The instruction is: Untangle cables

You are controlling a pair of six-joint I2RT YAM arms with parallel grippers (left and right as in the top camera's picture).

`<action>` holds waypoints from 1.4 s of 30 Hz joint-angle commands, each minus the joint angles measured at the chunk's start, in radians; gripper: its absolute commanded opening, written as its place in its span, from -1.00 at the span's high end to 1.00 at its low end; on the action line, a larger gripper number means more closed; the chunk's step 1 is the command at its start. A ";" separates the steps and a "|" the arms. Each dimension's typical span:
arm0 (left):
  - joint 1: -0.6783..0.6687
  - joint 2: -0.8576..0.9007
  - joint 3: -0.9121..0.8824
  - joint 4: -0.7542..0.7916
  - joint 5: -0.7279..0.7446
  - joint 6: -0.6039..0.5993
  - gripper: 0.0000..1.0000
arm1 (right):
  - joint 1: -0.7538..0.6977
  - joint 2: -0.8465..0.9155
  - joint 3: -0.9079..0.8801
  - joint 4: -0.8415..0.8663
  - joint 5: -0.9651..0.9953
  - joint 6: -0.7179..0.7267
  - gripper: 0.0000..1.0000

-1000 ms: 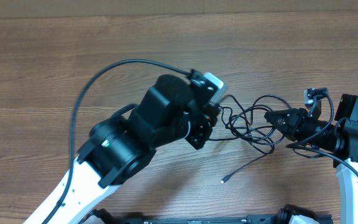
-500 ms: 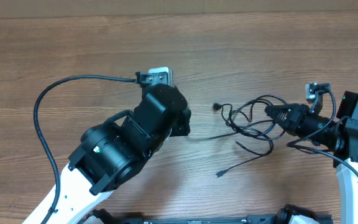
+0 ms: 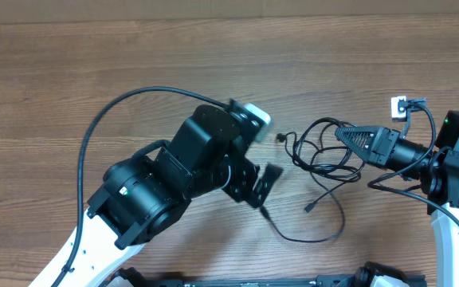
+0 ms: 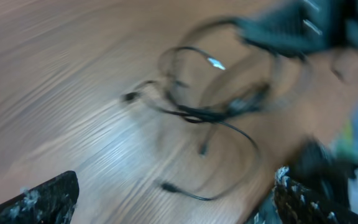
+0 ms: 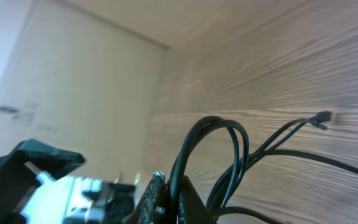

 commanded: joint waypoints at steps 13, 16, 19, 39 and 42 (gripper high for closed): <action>0.003 0.211 0.009 0.021 0.419 0.636 -0.87 | -0.007 -0.003 0.020 0.044 -0.302 0.000 0.93; 0.002 0.240 0.009 0.027 0.418 0.637 -0.92 | -0.007 -0.003 0.020 0.044 -0.311 0.000 0.93; -0.010 0.272 0.009 0.035 0.430 0.662 -0.89 | -0.007 -0.003 0.020 0.044 -0.331 0.000 0.93; -0.033 0.293 0.009 0.147 0.475 0.486 0.92 | -0.007 -0.003 0.020 0.027 -0.239 0.000 0.93; -0.033 0.280 0.009 0.219 0.496 0.422 0.92 | -0.007 -0.003 0.020 -0.009 -0.150 0.000 0.93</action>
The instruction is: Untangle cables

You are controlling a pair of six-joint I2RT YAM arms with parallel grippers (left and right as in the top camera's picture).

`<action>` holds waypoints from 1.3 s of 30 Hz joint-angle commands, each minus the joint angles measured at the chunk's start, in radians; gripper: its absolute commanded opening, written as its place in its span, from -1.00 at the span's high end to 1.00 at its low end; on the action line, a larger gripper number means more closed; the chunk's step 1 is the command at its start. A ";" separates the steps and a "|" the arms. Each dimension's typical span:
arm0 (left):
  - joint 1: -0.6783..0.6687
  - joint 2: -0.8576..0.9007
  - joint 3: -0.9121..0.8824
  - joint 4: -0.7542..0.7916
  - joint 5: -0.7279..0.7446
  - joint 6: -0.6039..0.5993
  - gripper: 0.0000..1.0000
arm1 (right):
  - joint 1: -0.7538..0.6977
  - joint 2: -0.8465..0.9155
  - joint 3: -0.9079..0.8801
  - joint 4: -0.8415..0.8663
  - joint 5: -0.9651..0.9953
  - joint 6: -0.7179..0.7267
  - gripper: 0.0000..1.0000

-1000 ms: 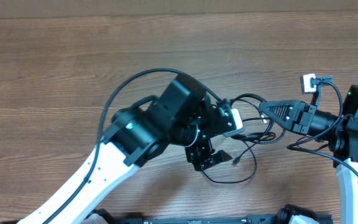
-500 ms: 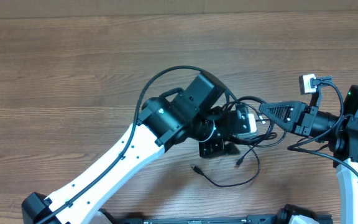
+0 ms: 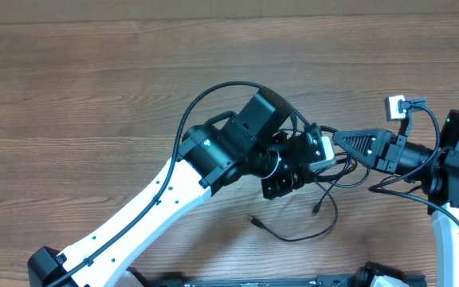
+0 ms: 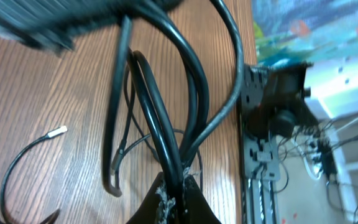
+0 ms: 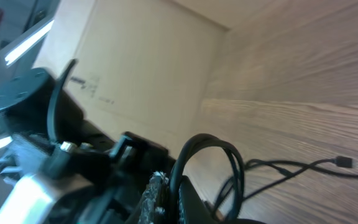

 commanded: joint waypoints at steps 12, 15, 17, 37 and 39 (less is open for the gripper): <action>0.029 -0.035 0.010 0.198 0.089 -0.224 0.92 | -0.002 -0.003 0.020 -0.148 0.307 -0.031 0.93; 0.073 -0.042 0.010 0.198 0.089 -0.282 0.92 | -0.002 -0.003 0.020 -0.162 0.341 -0.032 0.93; 0.105 -0.050 0.010 0.198 0.089 -0.319 0.92 | -0.002 -0.003 0.020 -0.166 0.351 -0.032 0.93; 0.301 -0.155 0.010 0.069 -0.477 -1.415 0.92 | -0.002 -0.003 0.020 -0.173 0.497 0.034 0.93; 0.301 -0.155 0.010 0.006 -0.512 -1.492 0.91 | -0.002 -0.003 0.020 -0.173 0.497 0.034 0.93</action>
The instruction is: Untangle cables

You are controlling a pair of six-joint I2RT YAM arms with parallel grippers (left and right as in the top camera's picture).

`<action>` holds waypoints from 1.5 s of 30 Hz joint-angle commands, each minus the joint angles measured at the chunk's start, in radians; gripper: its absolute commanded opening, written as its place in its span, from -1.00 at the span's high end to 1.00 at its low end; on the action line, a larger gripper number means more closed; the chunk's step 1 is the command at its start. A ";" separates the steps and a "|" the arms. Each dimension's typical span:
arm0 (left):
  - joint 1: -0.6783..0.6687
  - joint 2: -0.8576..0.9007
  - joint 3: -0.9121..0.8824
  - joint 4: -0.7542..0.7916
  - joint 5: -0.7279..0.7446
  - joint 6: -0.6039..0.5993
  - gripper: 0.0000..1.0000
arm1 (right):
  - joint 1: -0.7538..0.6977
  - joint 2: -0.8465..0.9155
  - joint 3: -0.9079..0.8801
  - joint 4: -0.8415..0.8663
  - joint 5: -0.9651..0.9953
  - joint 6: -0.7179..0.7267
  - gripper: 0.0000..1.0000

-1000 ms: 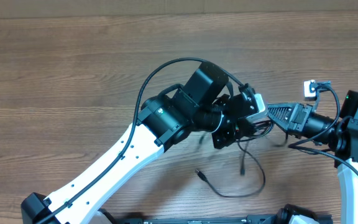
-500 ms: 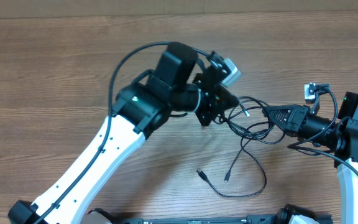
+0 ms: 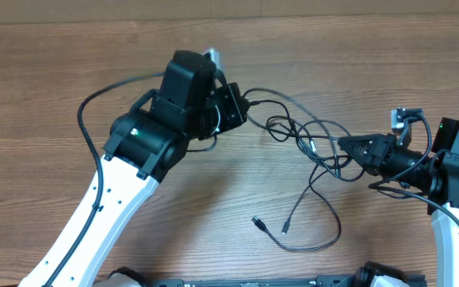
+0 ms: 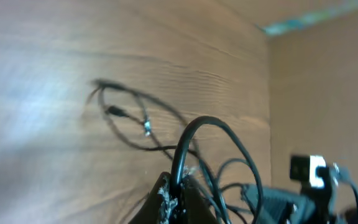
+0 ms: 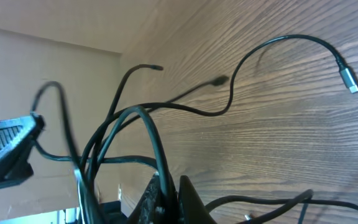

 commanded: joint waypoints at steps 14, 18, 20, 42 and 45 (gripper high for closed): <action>0.011 -0.025 0.010 -0.298 -0.243 -0.457 -0.27 | -0.003 -0.003 0.019 0.003 0.040 0.004 0.93; 0.011 -0.025 0.010 -0.278 -0.211 -0.201 -1.00 | -0.003 -0.003 0.019 0.005 0.040 0.004 0.93; 0.011 -0.025 0.010 -0.240 -0.132 0.010 -1.00 | -0.003 -0.003 0.019 0.010 0.036 0.004 0.93; -0.331 -0.023 0.010 -0.171 0.151 1.199 -1.00 | -0.003 -0.003 0.019 0.075 -0.304 0.004 0.93; -0.331 -0.013 0.010 -0.180 0.149 1.199 -1.00 | -0.003 -0.003 0.019 0.099 -0.344 0.004 0.93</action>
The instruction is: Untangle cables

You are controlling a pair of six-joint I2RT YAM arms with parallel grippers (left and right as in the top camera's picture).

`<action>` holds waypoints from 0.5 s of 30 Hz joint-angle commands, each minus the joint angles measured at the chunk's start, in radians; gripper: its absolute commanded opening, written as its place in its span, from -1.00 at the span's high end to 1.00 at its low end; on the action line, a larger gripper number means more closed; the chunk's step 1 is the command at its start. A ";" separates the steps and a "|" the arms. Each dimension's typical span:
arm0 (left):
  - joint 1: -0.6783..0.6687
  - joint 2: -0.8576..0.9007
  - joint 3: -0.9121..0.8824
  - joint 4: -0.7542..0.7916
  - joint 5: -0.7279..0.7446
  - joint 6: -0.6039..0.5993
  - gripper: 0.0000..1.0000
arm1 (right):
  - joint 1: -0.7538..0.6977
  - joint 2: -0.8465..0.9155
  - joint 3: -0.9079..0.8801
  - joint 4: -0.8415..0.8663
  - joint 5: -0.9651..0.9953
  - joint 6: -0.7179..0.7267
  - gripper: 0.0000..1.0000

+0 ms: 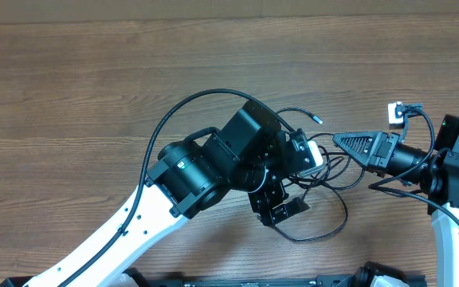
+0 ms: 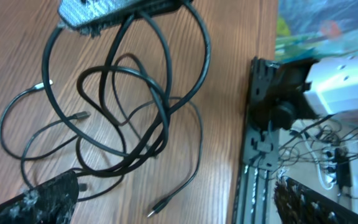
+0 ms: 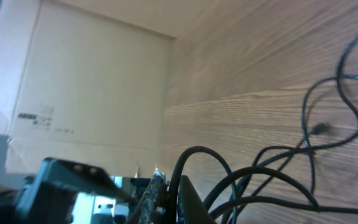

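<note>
A tangle of thin black cables [image 1: 331, 169] lies right of centre on the wooden table, with one loop [image 1: 325, 233] trailing toward the front edge and a free end [image 1: 317, 121] toward the back. My right gripper [image 1: 338, 139] is shut on a strand and holds the bundle up; in its own view the cable [image 3: 197, 162] arches out of the shut jaws. My left gripper [image 1: 292, 178] hovers open over the tangle. In the left wrist view the cables [image 2: 126, 93] hang from the right gripper [image 2: 104, 9], and nothing is between my left fingers [image 2: 48, 199].
The wooden table [image 1: 94, 80] ends at a black frame rail [image 2: 260, 124] with equipment and wires beyond it. A loose plug end [image 2: 157, 208] lies near that edge. A cardboard wall [image 3: 92, 74] stands behind the table.
My left gripper was shut on a strand stretched out to the back left. It is now open and empty beside the right gripper, and the cables are bunched there again. The right gripper still holds.
First my left gripper was open left of the tangle while the right held a strand. Then the left was shut on a strand next to the right gripper. Then it held that strand far to the back left, cables spread. Now it is open over the tangle.
</note>
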 commanded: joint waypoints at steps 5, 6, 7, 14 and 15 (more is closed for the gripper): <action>-0.015 0.032 0.008 0.000 -0.016 0.046 -0.87 | -0.003 -0.003 0.019 0.098 -0.143 0.094 0.93; -0.017 0.043 0.008 0.007 -0.001 0.047 -0.70 | -0.003 -0.003 0.019 0.108 -0.143 0.113 0.93; -0.019 0.060 0.008 0.016 0.021 0.054 -0.60 | -0.003 -0.003 0.019 0.113 -0.143 0.120 0.93; -0.040 0.129 0.008 0.055 0.058 0.068 -0.54 | -0.003 -0.003 0.019 0.118 -0.143 0.134 0.93; -0.041 0.135 0.008 0.062 0.058 0.068 -0.54 | -0.003 -0.003 0.019 0.118 -0.143 0.134 0.93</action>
